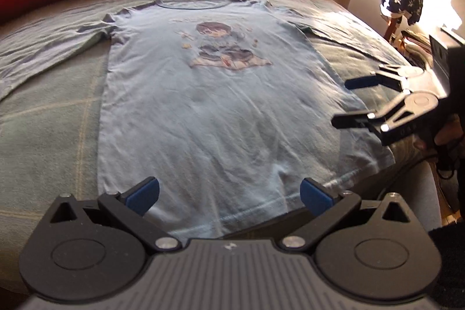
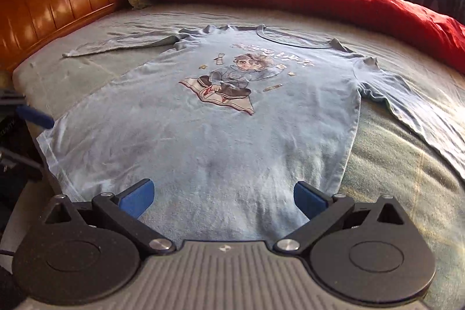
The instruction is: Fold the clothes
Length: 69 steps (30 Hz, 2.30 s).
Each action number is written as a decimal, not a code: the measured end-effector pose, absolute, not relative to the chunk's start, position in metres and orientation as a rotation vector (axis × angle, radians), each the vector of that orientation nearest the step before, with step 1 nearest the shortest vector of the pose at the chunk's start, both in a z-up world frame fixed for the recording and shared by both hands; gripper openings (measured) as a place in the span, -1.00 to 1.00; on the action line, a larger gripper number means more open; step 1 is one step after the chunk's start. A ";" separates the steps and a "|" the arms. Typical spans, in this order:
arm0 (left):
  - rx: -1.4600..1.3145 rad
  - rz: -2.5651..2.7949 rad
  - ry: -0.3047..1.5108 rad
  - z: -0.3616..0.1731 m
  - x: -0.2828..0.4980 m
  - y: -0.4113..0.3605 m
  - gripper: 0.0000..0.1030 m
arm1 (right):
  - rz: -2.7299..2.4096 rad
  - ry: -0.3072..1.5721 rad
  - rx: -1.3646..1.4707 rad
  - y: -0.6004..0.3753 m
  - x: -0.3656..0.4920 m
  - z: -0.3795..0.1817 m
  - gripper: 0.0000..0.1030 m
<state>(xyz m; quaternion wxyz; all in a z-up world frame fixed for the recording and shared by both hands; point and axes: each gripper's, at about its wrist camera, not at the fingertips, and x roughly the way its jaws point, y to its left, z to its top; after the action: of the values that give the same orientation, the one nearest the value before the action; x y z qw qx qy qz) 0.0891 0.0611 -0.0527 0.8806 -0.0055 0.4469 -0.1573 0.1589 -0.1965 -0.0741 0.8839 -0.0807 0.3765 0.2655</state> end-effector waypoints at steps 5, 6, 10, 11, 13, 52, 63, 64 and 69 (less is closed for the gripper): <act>-0.107 -0.262 0.963 -0.070 0.113 0.077 0.98 | 0.612 0.823 -0.212 -0.185 0.153 -0.091 1.00; -0.109 -0.252 0.975 -0.077 0.114 0.078 0.98 | 0.596 0.831 -0.232 -0.185 0.150 -0.097 1.00; -0.072 -0.259 1.025 -0.094 0.096 0.075 0.98 | 0.608 0.800 -0.343 -0.197 0.123 -0.105 1.00; -0.040 -0.263 1.031 -0.095 0.088 0.073 0.98 | 0.610 0.807 -0.348 -0.201 0.119 -0.104 1.00; 0.019 -0.280 1.062 -0.093 0.080 0.067 0.98 | 0.609 0.822 -0.347 -0.210 0.115 -0.101 1.00; -0.243 -0.291 1.007 -0.059 0.370 0.094 0.98 | 0.609 0.875 -0.127 -0.133 0.297 -0.069 1.00; -0.246 -0.190 1.048 -0.097 0.397 0.115 0.98 | 0.678 0.877 -0.088 -0.148 0.296 -0.093 1.00; -0.245 -0.171 1.052 -0.094 0.394 0.118 0.98 | 0.670 0.883 -0.078 -0.151 0.297 -0.091 1.00; -0.245 -0.166 1.043 -0.076 0.382 0.117 0.98 | 0.635 0.920 -0.034 -0.157 0.299 -0.081 1.00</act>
<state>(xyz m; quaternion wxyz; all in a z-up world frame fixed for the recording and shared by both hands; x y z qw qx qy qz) 0.3820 0.1172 -0.0756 0.8566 -0.1166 0.4964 -0.0791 0.2986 -0.1571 -0.0810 0.8477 -0.0163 0.4363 0.3013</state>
